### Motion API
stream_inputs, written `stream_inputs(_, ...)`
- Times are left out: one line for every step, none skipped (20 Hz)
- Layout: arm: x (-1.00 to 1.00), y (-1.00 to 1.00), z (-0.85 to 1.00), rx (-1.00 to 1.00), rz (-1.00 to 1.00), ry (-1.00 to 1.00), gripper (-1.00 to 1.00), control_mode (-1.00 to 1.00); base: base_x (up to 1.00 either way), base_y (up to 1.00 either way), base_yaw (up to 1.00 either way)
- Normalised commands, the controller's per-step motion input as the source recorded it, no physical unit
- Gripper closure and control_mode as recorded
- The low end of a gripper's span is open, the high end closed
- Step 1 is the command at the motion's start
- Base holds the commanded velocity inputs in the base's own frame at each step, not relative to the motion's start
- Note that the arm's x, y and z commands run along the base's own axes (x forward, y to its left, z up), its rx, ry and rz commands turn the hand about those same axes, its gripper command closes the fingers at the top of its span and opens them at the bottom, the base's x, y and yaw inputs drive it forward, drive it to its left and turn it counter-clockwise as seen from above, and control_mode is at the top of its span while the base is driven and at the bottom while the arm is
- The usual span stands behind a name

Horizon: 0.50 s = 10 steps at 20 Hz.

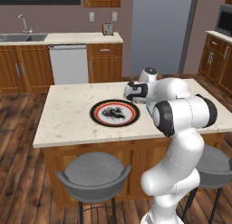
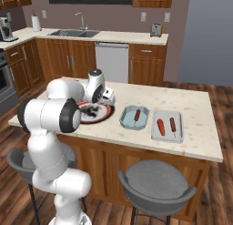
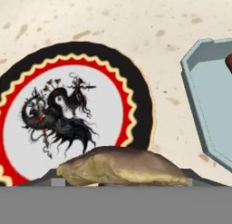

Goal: Place one cooked food and one vegetable from the large plate to each tupperware container.

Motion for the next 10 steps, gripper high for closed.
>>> stream_inputs(0.00, -0.54, 0.41, -0.08, -0.04, 0.04, 1.00, -1.00, 0.00, 0.00, 0.00)
stream_inputs(0.00, -0.68, 0.39, -0.07, -0.03, 0.07, 1.00, -1.00, 0.00, 0.00, 0.00)
stream_inputs(0.00, -0.76, 0.33, -0.06, -0.01, 0.08, 1.00, -1.00, 0.00, 0.00, 0.00)
stream_inputs(0.01, -0.83, 0.27, -0.04, 0.00, 0.10, 1.00, -1.00, 0.00, 0.00, 0.00)
stream_inputs(0.02, -0.82, 0.13, 0.00, 0.00, 0.13, 1.00, -1.00, 0.00, 0.00, 0.00)
stream_inputs(0.00, -0.85, 0.00, 0.00, -0.01, 0.16, 1.00, -1.00, 0.00, 0.00, 0.00)
stream_inputs(0.11, -0.86, 0.00, 0.00, 0.00, 0.22, 1.00, -1.00, 0.00, 0.00, 0.00)
stream_inputs(0.05, -0.83, 0.00, 0.00, 0.00, 0.18, 1.00, -1.00, 0.00, 0.00, 0.00)
stream_inputs(0.07, -0.78, -0.02, 0.00, -0.01, 0.13, 1.00, -1.00, 0.00, 0.00, 0.00)
stream_inputs(0.14, -0.71, -0.20, 0.00, -0.01, 0.15, 1.00, -1.00, 0.00, 0.00, 0.00)
